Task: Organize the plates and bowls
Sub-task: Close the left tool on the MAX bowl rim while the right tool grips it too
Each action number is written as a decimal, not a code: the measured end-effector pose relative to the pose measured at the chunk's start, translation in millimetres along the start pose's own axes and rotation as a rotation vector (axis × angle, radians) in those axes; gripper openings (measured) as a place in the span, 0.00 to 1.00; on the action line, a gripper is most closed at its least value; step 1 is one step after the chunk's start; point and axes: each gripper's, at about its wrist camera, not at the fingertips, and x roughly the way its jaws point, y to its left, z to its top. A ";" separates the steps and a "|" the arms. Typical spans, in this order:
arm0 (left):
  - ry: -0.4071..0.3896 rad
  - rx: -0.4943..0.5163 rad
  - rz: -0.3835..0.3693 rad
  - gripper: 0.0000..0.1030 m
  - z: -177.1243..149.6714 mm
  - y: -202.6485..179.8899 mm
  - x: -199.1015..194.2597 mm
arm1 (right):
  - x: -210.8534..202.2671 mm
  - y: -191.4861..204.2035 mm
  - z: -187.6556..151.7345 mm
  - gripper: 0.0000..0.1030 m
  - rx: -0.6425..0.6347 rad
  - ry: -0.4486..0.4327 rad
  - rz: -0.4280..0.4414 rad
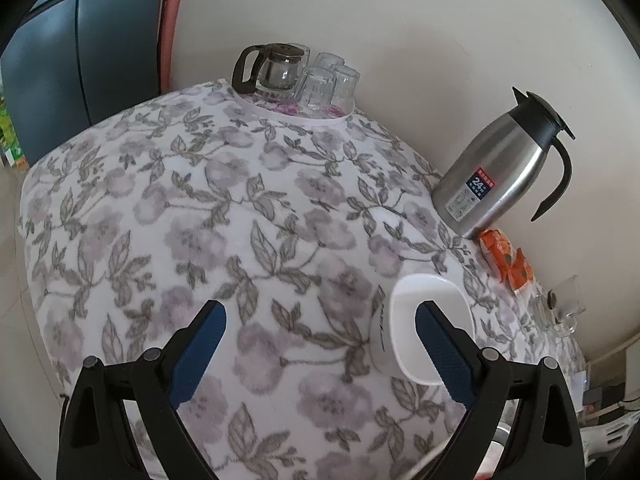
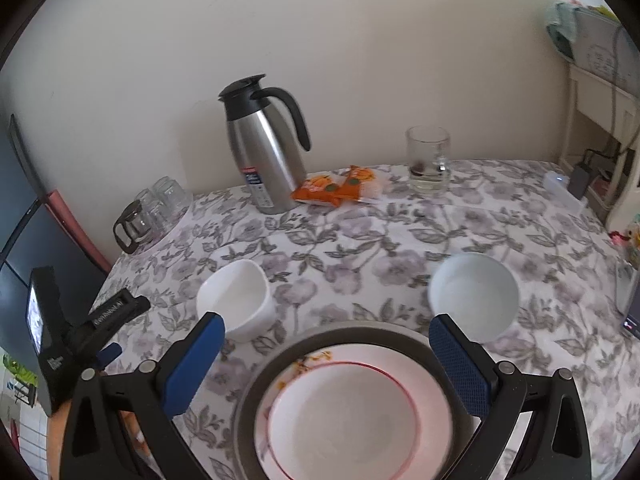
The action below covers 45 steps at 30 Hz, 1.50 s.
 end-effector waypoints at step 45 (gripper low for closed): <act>0.255 0.033 -0.207 0.56 8.5 -21.4 99.4 | 179.1 68.1 -0.5 0.30 0.089 0.301 -0.038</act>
